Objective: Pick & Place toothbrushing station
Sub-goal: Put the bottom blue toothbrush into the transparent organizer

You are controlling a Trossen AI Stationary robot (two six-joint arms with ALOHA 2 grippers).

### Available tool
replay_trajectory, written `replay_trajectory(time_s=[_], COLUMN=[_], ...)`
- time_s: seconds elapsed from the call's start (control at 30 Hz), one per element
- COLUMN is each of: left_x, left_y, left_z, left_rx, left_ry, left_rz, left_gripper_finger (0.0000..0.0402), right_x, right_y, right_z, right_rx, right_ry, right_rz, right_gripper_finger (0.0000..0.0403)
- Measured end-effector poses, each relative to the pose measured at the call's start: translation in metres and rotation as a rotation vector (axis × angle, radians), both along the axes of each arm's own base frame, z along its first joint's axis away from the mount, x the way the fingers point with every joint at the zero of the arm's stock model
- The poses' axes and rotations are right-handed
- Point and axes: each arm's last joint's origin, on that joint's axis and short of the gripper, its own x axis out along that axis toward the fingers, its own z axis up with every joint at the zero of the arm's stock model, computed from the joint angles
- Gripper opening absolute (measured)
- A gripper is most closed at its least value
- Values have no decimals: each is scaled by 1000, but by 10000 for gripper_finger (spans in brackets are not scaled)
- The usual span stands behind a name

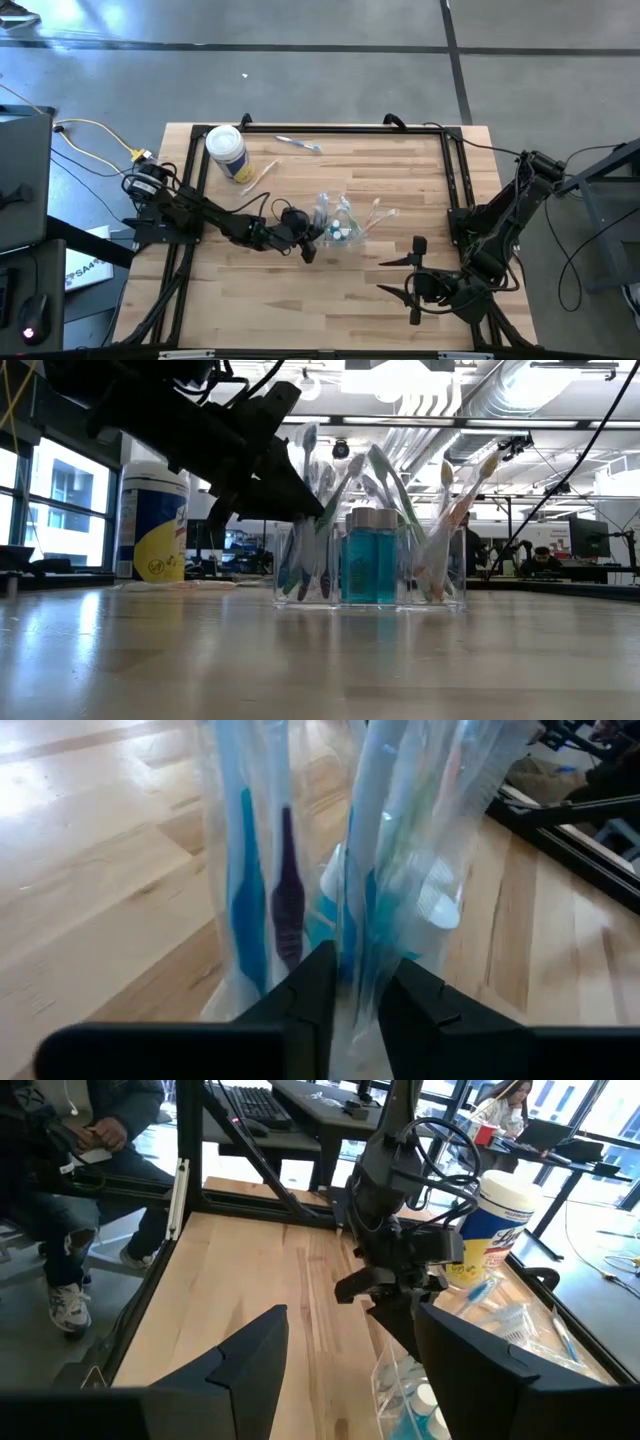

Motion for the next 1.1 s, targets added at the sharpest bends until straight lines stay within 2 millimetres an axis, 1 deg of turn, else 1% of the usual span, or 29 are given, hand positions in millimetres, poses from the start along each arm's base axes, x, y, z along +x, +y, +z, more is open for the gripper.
replay_trajectory(time_s=[0.1, 0.23, 0.4, 0.57, 0.73, 0.9, 1.1], left_x=[0, 2, 9, 12, 10, 10, 8], left_y=[0, -1, -4, -5, -4, -4, -4], left_z=[0, 3, 13, 16, 12, 11, 19], left_rx=[-2, -1, 43, 56, 73, 79, 56], left_ry=[-2, -8, -17, 30, 96, 104, 85], left_rz=[0, -36, -77, -79, -59, -53, -99], left_gripper_finger=[80, 87, 89, 90, 90, 90, 91], right_x=[0, 0, 0, 0, -1, -1, -1], right_y=[0, 0, 0, 0, -1, -1, -1], right_z=[0, 0, 0, -1, -2, -3, -3], right_rx=[-2, -2, -2, -6, -3, -4, -4], right_ry=[0, 0, 1, 5, 16, 18, 19], right_rz=[0, 1, 1, 0, -6, -6, -6], right_gripper_finger=[212, 212, 212, 212, 212, 212, 212])
